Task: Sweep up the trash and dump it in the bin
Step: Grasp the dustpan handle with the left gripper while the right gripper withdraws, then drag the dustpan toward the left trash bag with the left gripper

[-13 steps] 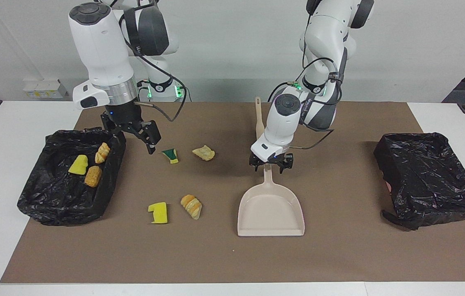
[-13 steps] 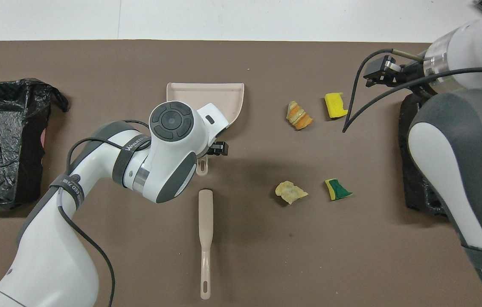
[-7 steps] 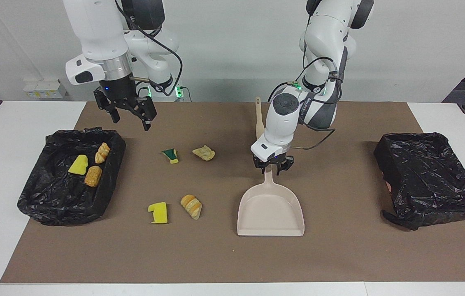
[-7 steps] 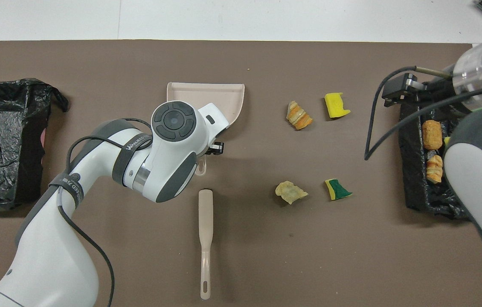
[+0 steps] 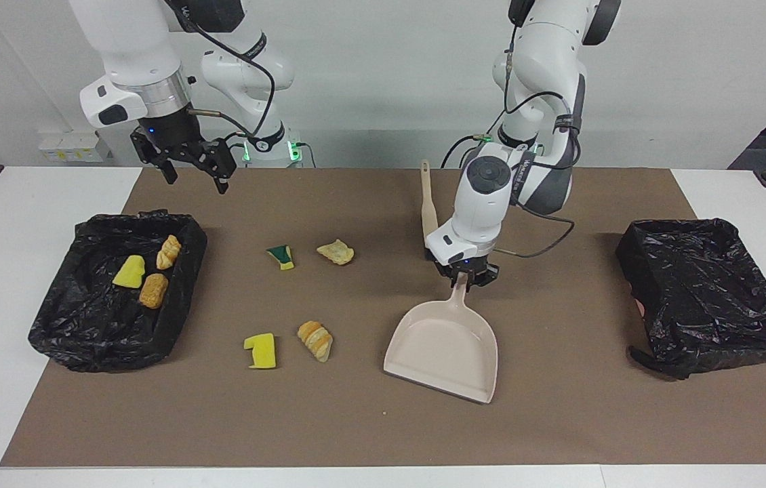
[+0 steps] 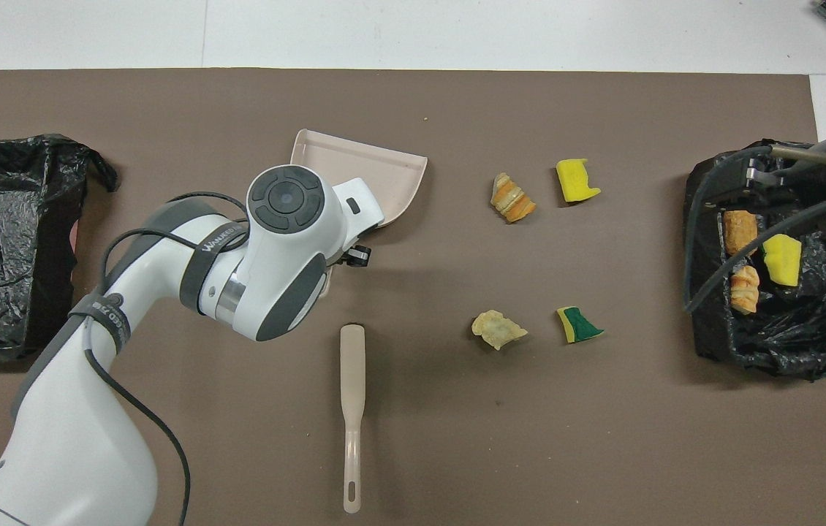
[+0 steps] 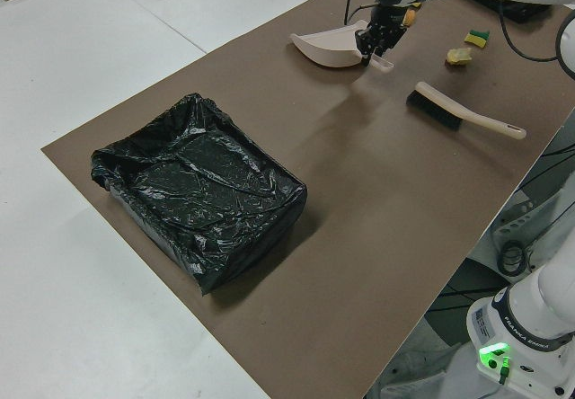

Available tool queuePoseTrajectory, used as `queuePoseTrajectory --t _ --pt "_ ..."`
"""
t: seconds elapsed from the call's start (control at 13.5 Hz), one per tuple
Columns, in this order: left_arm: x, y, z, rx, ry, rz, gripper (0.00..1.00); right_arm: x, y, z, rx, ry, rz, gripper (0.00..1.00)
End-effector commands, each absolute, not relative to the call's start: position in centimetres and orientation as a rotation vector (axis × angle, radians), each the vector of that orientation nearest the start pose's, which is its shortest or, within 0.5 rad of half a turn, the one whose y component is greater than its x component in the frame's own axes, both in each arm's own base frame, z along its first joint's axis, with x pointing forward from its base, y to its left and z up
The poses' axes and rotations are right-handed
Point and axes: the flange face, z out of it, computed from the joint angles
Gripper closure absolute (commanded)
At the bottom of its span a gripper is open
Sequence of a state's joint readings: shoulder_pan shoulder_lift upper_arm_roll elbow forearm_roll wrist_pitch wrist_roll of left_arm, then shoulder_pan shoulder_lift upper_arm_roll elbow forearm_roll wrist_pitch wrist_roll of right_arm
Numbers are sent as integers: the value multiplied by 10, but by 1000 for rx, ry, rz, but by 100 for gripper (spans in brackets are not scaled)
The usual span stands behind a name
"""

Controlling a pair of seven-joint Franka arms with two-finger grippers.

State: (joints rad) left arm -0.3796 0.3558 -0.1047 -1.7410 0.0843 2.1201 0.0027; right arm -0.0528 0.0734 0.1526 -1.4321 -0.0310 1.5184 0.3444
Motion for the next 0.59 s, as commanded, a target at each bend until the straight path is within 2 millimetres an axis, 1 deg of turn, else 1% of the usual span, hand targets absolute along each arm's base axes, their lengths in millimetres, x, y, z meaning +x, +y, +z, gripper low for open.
queuePoseTrajectory --t 0.0,0.07,0.15,0.22,0.3,0.37,0.52 --pt "590 -262 405 -2859 1154 -75 100 564 48 646 -3107 352 -60 0" --pt "596 -243 414 -2814 1239 -87 100 567 50 644 -3105 350 -67 0" --pt "596 -224 429 -2759 1337 -87 100 568 52 645 -3103 345 -78 0" --pt "598 -202 436 -2698 1453 -40 100 568 49 644 -3103 350 -76 0" --pt "598 -190 444 -2620 1587 -17 100 568 49 644 -3103 350 -74 0" --pt "599 -181 445 -2563 1677 -6 100 568 50 645 -3104 345 -76 0" --pt "601 -167 444 -2484 1788 7 100 567 48 646 -3103 349 -78 0"
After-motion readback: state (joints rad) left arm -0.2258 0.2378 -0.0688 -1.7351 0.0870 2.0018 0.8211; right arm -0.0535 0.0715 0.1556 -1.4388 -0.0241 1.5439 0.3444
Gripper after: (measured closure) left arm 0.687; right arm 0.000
